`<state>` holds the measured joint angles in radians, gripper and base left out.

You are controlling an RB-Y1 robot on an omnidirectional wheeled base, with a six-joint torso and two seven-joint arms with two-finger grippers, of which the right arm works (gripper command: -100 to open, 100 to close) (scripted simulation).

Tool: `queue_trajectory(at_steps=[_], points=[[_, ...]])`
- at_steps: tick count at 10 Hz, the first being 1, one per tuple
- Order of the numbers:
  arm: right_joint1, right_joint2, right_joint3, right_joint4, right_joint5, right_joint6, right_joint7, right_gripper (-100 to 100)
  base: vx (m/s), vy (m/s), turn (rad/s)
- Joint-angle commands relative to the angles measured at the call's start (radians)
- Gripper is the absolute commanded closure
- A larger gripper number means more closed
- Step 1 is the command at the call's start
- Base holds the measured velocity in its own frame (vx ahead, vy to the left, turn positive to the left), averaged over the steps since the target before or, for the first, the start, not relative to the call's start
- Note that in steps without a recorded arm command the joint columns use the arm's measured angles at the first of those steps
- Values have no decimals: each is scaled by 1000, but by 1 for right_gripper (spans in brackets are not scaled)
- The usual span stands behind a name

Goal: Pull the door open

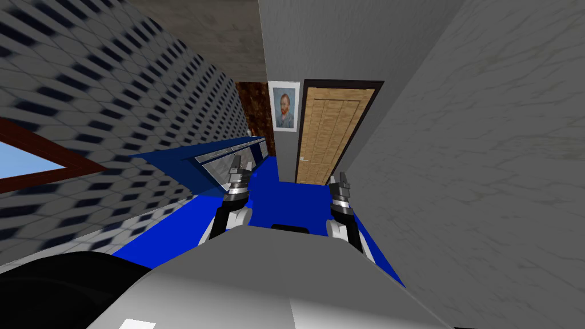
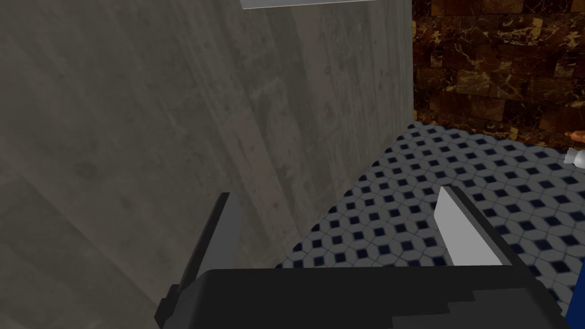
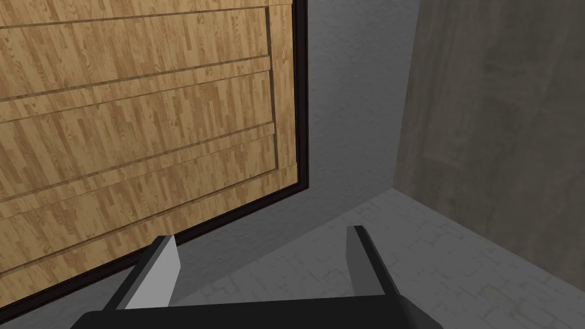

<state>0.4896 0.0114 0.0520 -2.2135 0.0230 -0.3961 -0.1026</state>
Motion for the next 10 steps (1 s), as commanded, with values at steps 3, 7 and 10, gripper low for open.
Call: queue_trajectory(at_steps=[3, 7, 10], points=[[-25, -20, -7, 71, -6, -19, 1, -100, 115, 14, 27], [-53, -38, -15, 152, -14, -40, 1, -100, 125, 7, 28], [-74, -50, -21, 214, -19, -56, 2, -100, 89, 8, 26]])
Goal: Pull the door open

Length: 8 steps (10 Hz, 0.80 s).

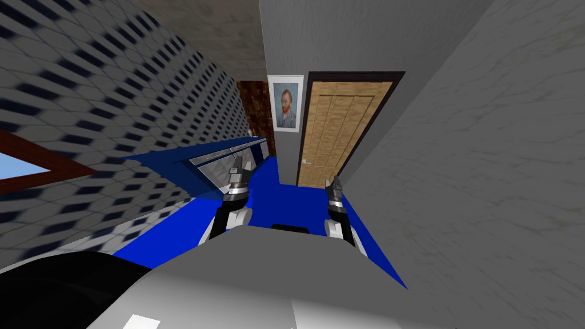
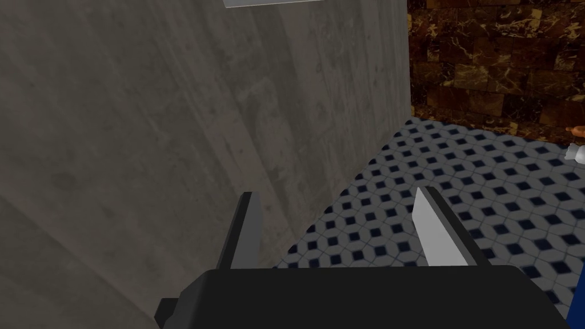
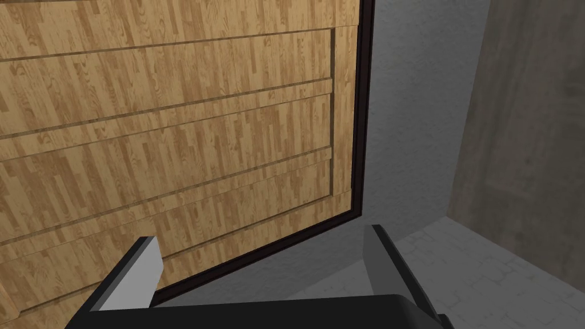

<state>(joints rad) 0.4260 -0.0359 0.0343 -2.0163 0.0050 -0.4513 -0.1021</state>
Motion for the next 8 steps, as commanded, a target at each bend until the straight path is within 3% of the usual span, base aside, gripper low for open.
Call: queue_trajectory(at_steps=[1, 8], points=[[-18, -6, -5, 37, -3, -7, 1, -100, 86, 30, 25], [-78, -34, -22, 210, -19, -52, 2, -100, 98, 9, 31]])
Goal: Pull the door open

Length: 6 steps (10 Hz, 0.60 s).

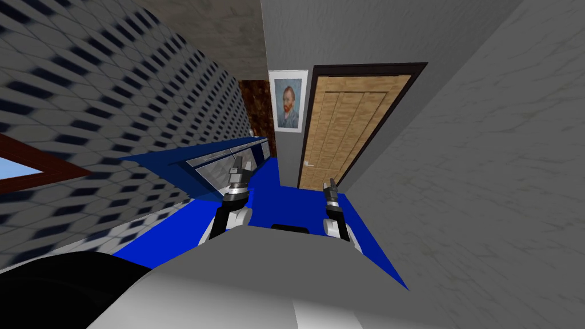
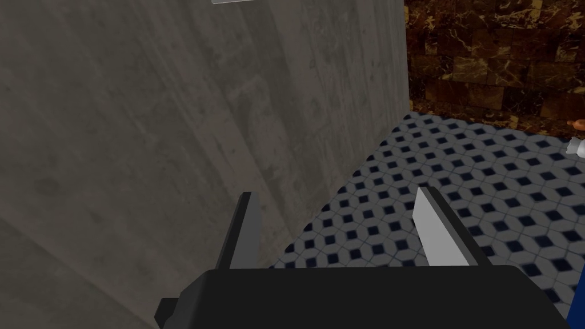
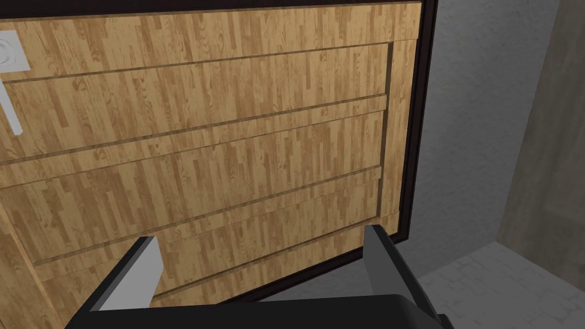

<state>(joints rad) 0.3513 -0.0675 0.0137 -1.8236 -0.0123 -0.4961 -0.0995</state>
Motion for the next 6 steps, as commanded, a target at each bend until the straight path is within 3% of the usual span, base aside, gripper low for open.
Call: queue_trajectory(at_steps=[1, 6], points=[[-13, -6, -4, 44, -4, -15, 0, -100, 90, 18, 35], [-61, -24, -17, 183, -16, -51, 1, -100, 102, 10, 36]])
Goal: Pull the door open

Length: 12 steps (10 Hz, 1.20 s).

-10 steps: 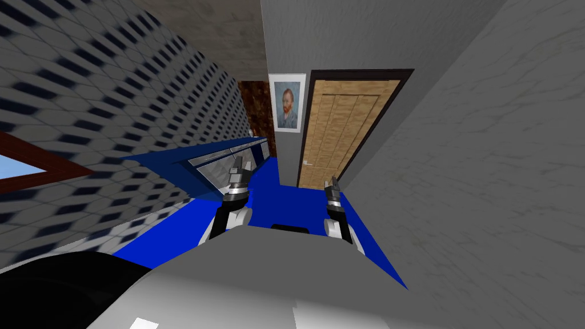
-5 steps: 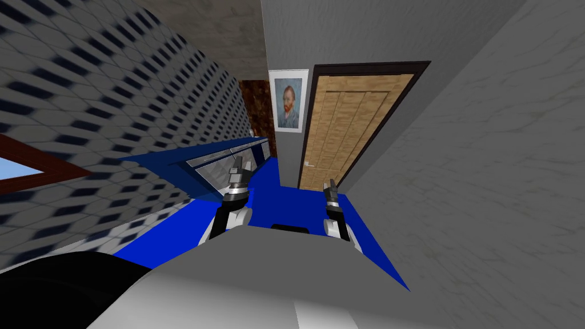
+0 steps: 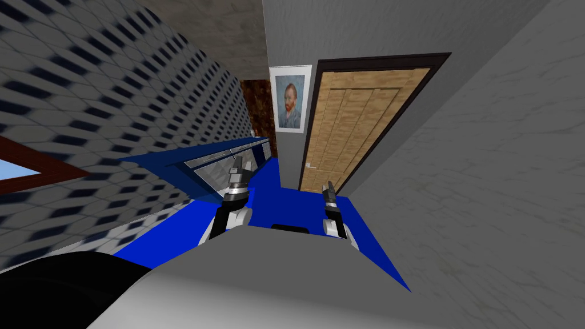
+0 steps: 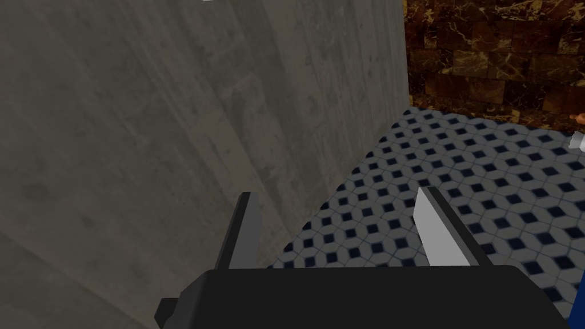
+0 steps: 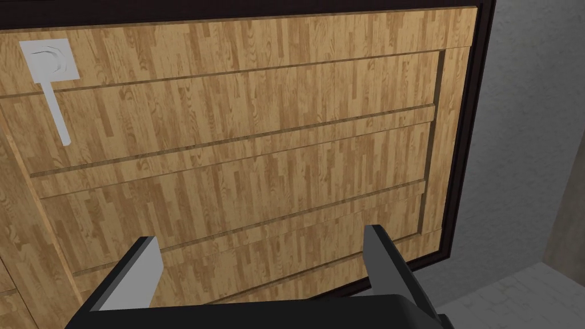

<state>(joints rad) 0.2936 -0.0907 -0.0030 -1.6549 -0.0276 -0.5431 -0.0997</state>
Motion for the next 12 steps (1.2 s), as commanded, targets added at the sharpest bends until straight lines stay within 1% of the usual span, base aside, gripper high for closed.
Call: queue_trajectory(at_steps=[1, 4, 5, 7, 12], points=[[-14, -5, -3, 43, -4, -12, 2, -100, 106, 9, 37], [-44, -15, -12, 128, -12, -35, 2, -100, 96, 13, 36], [-44, -15, -12, 131, -12, -35, 2, -100, 69, 15, 10], [-65, -21, -17, 190, -17, -51, 3, -100, 61, -1, 29], [-115, -36, -32, 336, -30, -89, 4, -100, 106, 8, 38]])
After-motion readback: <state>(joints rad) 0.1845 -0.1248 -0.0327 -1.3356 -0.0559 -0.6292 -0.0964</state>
